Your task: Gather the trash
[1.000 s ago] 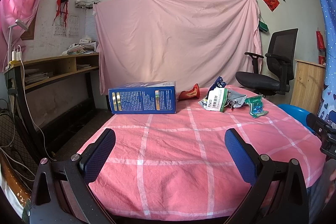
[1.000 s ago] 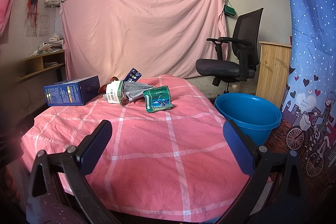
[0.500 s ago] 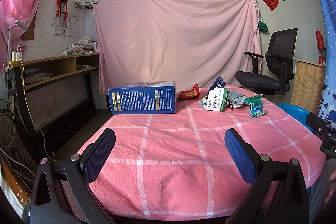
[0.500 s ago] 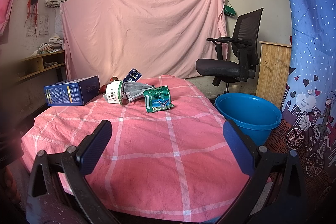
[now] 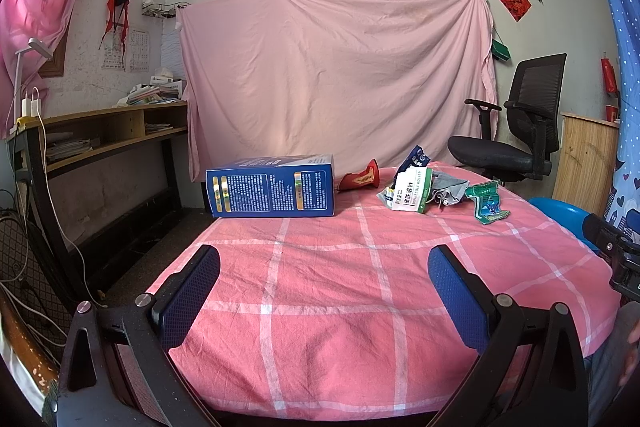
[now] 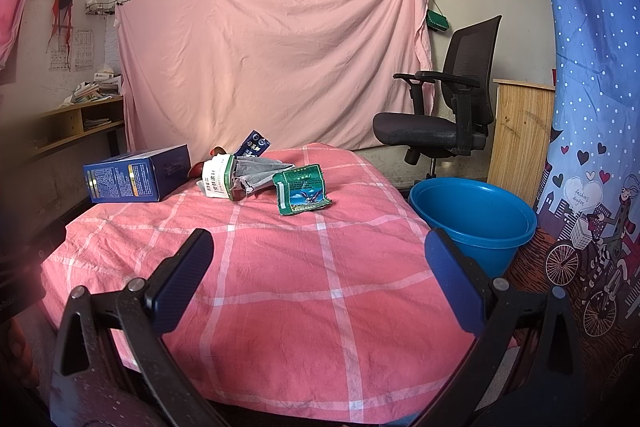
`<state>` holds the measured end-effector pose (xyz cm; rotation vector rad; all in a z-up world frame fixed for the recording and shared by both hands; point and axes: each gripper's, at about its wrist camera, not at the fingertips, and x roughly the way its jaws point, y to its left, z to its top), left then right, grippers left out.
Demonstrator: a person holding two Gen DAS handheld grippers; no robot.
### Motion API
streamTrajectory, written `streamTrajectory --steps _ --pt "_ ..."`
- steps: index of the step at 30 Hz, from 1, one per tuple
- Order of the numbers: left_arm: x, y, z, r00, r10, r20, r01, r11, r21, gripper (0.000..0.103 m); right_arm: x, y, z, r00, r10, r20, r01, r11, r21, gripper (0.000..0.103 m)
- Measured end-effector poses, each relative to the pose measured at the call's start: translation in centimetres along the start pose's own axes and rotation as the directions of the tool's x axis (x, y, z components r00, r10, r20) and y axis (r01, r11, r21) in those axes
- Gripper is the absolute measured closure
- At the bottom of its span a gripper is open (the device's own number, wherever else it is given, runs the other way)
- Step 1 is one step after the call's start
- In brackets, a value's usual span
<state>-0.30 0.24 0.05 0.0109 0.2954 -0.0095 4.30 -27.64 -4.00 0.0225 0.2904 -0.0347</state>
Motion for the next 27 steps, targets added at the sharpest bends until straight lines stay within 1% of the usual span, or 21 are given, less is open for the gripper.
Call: streamTrajectory --steps 27 --pt "0.02 -0.46 -0.01 1.000 0.001 -0.004 -0.001 1.000 0.006 0.001 0.10 -0.02 -0.05 1.000 0.001 0.001 -0.001 1.000 0.000 0.000"
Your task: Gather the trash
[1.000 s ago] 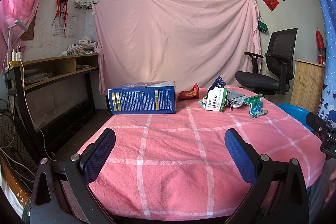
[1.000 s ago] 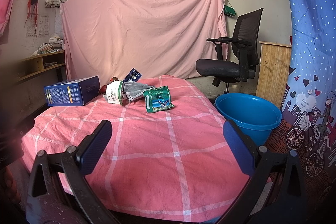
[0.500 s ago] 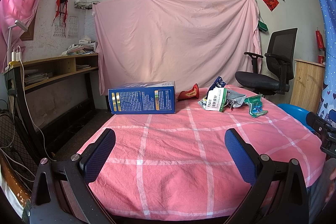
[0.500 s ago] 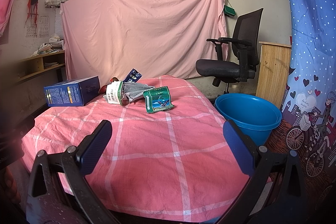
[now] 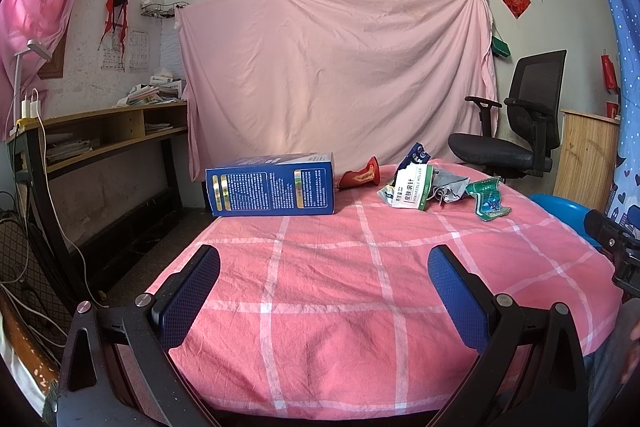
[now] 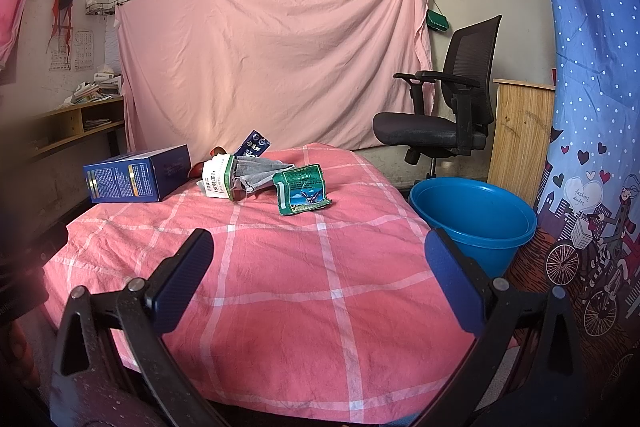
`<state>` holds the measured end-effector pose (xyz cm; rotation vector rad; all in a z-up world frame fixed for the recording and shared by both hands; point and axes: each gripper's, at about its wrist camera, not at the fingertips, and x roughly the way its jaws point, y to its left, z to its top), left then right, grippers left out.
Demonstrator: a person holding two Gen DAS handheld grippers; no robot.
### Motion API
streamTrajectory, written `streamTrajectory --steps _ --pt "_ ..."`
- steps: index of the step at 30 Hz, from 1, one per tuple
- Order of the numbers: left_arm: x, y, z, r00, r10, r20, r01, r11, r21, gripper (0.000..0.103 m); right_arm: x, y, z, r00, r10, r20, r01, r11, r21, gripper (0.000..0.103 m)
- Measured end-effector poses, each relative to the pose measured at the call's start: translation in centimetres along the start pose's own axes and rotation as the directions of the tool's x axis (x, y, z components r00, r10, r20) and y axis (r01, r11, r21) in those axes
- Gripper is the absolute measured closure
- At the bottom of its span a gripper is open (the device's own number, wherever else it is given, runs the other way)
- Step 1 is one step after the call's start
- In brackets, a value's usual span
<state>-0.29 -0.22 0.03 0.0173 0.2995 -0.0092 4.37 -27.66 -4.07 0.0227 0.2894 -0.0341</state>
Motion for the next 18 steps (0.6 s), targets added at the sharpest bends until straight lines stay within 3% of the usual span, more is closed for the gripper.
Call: streamTrajectory --steps 18 --pt "0.20 -0.02 -0.35 1.000 0.006 0.005 -0.006 1.000 -0.004 0.001 -0.01 0.28 0.03 1.000 0.006 0.000 -0.006 1.000 0.000 0.000"
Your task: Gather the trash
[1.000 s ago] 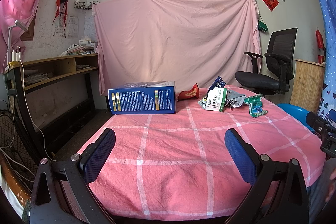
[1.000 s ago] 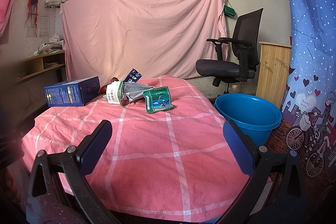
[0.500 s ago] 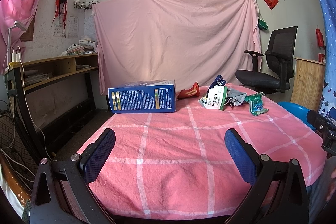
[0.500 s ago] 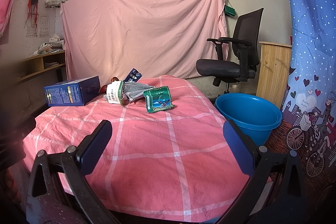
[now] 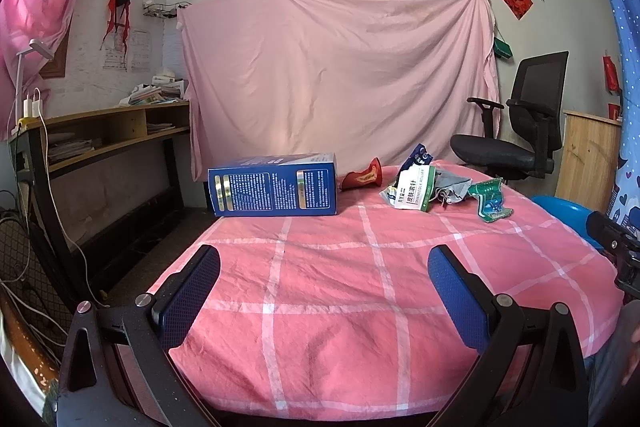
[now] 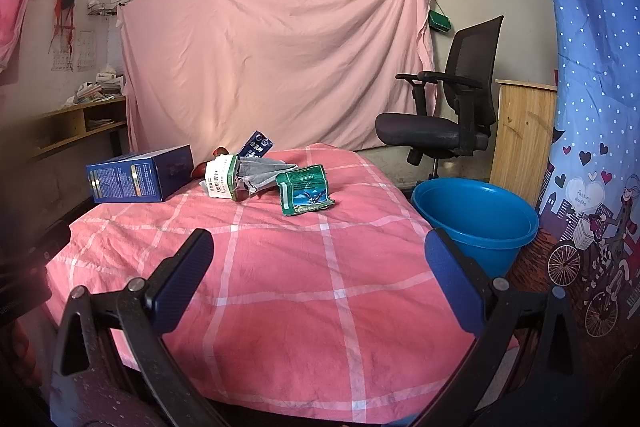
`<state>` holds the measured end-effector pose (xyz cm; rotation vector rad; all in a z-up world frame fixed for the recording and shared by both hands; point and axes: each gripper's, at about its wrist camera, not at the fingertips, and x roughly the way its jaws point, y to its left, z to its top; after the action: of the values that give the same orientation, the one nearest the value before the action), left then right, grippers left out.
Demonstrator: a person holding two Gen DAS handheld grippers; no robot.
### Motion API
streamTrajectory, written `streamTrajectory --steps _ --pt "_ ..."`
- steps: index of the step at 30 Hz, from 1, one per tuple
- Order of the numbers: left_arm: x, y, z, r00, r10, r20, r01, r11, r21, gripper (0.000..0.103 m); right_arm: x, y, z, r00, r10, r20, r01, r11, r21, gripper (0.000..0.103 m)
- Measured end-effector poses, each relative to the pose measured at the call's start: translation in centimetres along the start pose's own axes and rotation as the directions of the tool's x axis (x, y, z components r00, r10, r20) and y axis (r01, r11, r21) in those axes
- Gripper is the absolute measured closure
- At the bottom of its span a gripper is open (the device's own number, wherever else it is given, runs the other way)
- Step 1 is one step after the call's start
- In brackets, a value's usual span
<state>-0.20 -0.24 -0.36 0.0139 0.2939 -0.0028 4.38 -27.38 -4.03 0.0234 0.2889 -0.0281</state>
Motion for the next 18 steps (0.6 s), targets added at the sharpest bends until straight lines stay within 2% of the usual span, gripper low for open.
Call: streamTrajectory --steps 12,18 --pt "1.0 0.6 1.2 1.000 0.008 -0.006 -0.009 0.999 -0.038 0.001 0.3 -0.4 1.1 1.000 0.003 0.017 -0.003 1.000 0.008 0.000" --pt "2.3 -0.4 2.8 1.000 0.004 0.025 -0.004 1.000 -0.015 0.001 1.4 -0.8 3.0 0.998 0.027 0.049 -0.025 0.999 -0.025 0.000"
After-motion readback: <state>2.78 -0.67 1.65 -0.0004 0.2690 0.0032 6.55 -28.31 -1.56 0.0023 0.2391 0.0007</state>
